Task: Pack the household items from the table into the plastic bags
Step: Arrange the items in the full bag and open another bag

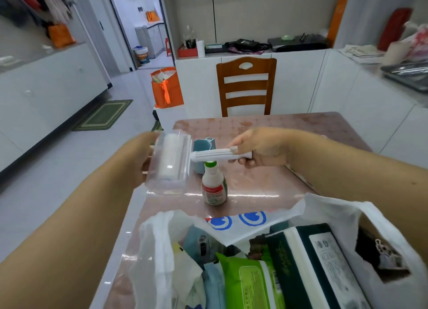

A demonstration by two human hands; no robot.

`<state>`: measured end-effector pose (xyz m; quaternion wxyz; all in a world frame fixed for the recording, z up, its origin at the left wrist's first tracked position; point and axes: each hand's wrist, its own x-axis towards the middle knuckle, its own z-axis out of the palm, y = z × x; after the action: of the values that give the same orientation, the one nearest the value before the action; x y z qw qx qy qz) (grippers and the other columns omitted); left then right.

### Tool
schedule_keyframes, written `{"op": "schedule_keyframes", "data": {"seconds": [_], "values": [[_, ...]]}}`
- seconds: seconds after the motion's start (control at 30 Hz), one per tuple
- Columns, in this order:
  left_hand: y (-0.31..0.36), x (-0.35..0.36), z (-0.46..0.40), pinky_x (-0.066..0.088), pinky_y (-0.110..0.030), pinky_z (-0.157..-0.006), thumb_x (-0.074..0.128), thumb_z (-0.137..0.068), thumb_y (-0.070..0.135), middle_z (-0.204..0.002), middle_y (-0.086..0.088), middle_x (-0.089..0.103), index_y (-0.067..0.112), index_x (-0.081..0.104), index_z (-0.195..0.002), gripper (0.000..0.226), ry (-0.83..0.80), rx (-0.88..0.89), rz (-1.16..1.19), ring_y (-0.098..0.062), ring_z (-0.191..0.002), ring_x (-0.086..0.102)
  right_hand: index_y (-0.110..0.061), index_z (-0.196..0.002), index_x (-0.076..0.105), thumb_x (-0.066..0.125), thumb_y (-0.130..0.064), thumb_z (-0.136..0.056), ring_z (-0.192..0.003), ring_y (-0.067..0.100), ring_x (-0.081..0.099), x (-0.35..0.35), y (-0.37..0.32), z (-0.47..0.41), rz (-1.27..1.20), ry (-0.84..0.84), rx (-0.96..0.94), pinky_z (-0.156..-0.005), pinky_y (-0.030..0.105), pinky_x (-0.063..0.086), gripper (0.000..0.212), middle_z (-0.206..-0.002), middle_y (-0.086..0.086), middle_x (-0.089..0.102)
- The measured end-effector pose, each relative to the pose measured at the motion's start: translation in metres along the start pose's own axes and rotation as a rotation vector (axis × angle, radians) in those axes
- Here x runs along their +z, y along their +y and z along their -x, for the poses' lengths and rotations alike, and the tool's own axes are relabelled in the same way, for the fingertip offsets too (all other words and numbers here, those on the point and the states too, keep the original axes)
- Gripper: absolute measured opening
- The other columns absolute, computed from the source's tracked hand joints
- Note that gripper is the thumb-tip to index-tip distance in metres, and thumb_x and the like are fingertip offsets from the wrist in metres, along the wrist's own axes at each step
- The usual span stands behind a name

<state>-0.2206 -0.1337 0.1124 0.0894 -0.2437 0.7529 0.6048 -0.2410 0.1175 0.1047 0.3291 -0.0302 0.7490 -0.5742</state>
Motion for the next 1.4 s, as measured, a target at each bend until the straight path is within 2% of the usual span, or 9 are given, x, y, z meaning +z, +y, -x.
{"op": "schedule_keyframes", "data": {"seconds": [0.13,0.33,0.47,0.6,0.7,0.83,0.97,1.23,1.4], "values": [[0.041,-0.005,0.042,0.05,-0.037,-0.068,0.046,-0.088,0.055,-0.102,-0.021,0.068,-0.005,0.064,-0.109,0.065,-0.062,0.122,0.072,-0.033,-0.089,0.065,-0.001,-0.117,0.057,0.058,-0.012,-0.093,-0.056,0.009,0.041,-0.006,-0.034,0.048,0.115,0.192,-0.022,-0.04,0.012,0.036,0.026,-0.093,0.01,0.058],[0.048,0.004,0.112,0.052,-0.036,-0.069,0.04,-0.095,0.051,-0.098,-0.018,0.07,-0.002,0.063,-0.109,0.06,-0.159,0.233,0.05,-0.028,-0.085,0.067,-0.002,-0.101,0.06,0.062,-0.015,-0.089,-0.05,0.008,0.039,-0.008,-0.046,0.138,0.024,0.319,-0.039,-0.036,0.011,0.035,0.018,-0.078,0.009,0.059],[0.037,0.002,0.153,0.054,-0.043,-0.089,0.043,-0.095,0.05,-0.102,-0.016,0.07,0.003,0.064,-0.102,0.052,-0.116,0.295,-0.019,-0.03,-0.093,0.067,0.0,-0.106,0.058,0.059,-0.015,-0.09,-0.04,0.007,0.041,0.002,-0.043,0.196,-0.012,0.376,-0.057,-0.031,0.012,0.036,0.022,-0.077,0.01,0.057],[0.015,-0.007,0.203,0.044,-0.034,-0.068,0.049,-0.091,0.052,-0.071,-0.007,0.054,0.013,0.057,-0.08,0.041,0.092,0.456,-0.299,-0.02,-0.064,0.049,0.007,-0.096,0.057,0.055,-0.014,-0.09,-0.033,0.005,0.042,0.013,-0.03,0.242,0.063,0.398,-0.061,-0.027,0.012,0.033,0.021,-0.062,0.008,0.059],[-0.009,-0.013,0.239,0.04,-0.03,-0.059,0.057,-0.084,0.054,-0.069,-0.006,0.058,0.015,0.055,-0.086,0.04,0.03,0.558,-0.456,-0.018,-0.06,0.051,0.009,-0.083,0.057,0.054,-0.013,-0.09,-0.029,0.004,0.04,0.019,-0.013,0.265,0.126,0.428,-0.051,-0.026,0.012,0.03,0.023,-0.042,0.002,0.056],[-0.034,-0.006,0.255,0.057,-0.036,-0.07,0.074,-0.079,0.028,-0.085,-0.006,0.071,0.022,0.056,-0.102,0.03,-0.024,0.551,-0.403,-0.017,-0.07,0.069,0.008,-0.081,0.062,0.062,-0.011,-0.087,-0.034,0.008,0.043,0.033,0.005,0.277,0.237,0.457,0.008,-0.028,0.014,0.03,0.021,-0.052,0.007,0.059],[-0.04,-0.004,0.252,0.057,-0.031,-0.062,0.057,-0.087,-0.004,-0.105,-0.01,0.067,0.015,0.058,-0.112,0.032,0.048,0.547,-0.054,-0.02,-0.066,0.063,0.007,-0.087,0.065,0.063,-0.011,-0.088,-0.036,0.008,0.043,0.058,0.016,0.27,0.324,0.415,0.054,-0.03,0.016,0.03,0.018,-0.055,0.006,0.062],[-0.044,-0.009,0.264,0.038,-0.02,-0.044,0.05,-0.096,0.013,-0.107,-0.006,0.062,0.017,0.063,-0.111,0.021,-0.118,0.455,0.119,-0.017,-0.049,0.054,-0.001,-0.096,0.059,0.062,-0.016,-0.092,-0.049,0.011,0.053,0.109,0.041,0.203,0.245,0.366,0.194,-0.045,0.02,0.044,0.016,-0.07,0.009,0.063],[-0.044,-0.013,0.268,0.034,-0.02,-0.042,0.047,-0.096,0.015,-0.11,-0.008,0.065,0.018,0.065,-0.1,0.018,-0.152,0.433,0.167,-0.014,-0.041,0.052,-0.013,-0.113,0.068,0.057,-0.025,-0.093,-0.088,0.019,0.057,0.131,0.07,0.161,0.933,0.416,-0.031,-0.082,0.034,0.048,0.026,-0.109,0.009,0.068]]}}
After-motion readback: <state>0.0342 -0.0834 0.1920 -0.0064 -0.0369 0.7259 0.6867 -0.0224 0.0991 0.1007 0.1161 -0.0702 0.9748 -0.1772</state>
